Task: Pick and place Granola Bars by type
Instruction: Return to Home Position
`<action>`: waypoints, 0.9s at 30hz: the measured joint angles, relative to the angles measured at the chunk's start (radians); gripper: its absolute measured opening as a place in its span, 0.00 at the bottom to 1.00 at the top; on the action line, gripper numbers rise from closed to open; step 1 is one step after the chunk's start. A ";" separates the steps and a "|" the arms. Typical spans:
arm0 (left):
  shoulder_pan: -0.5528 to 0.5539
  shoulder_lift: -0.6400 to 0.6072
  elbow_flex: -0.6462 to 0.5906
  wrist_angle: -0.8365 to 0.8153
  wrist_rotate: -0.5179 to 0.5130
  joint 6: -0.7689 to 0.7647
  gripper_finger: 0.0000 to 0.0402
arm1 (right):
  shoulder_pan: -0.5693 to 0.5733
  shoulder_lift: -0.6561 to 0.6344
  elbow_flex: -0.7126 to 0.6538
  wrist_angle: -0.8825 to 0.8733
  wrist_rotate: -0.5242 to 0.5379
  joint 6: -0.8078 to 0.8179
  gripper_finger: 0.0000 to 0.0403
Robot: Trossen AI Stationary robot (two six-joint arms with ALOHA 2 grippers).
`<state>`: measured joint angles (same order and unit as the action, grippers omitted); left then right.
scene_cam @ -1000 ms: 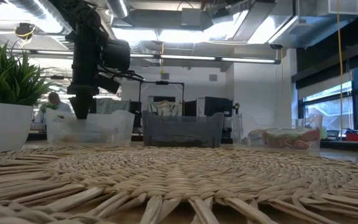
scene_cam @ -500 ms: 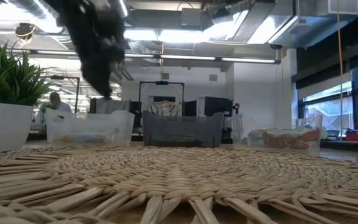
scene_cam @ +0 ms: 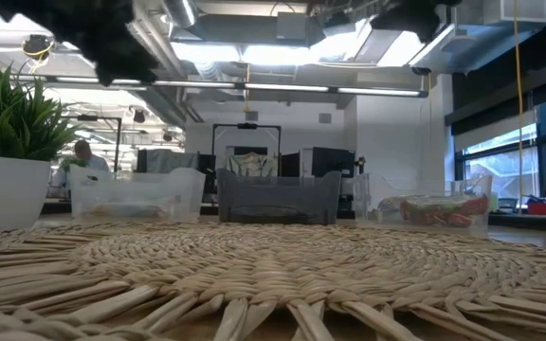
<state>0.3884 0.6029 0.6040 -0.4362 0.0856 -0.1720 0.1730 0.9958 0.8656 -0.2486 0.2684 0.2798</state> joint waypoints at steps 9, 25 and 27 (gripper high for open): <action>-0.033 -0.345 -0.113 -0.006 -0.031 -0.087 0.42 | 0.000 -0.309 -0.282 0.147 0.000 0.009 0.73; -0.033 -0.588 -0.383 0.156 -0.063 -0.159 0.42 | 0.000 -0.637 -0.542 0.208 0.027 0.028 0.73; -0.033 -0.599 -0.401 0.212 -0.064 -0.161 0.42 | 0.000 -0.681 -0.565 0.214 0.027 0.026 0.73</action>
<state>0.3550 0.0039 0.2025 -0.2246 0.0219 -0.3326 0.1730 0.3145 0.3004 -0.0345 0.2950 0.3061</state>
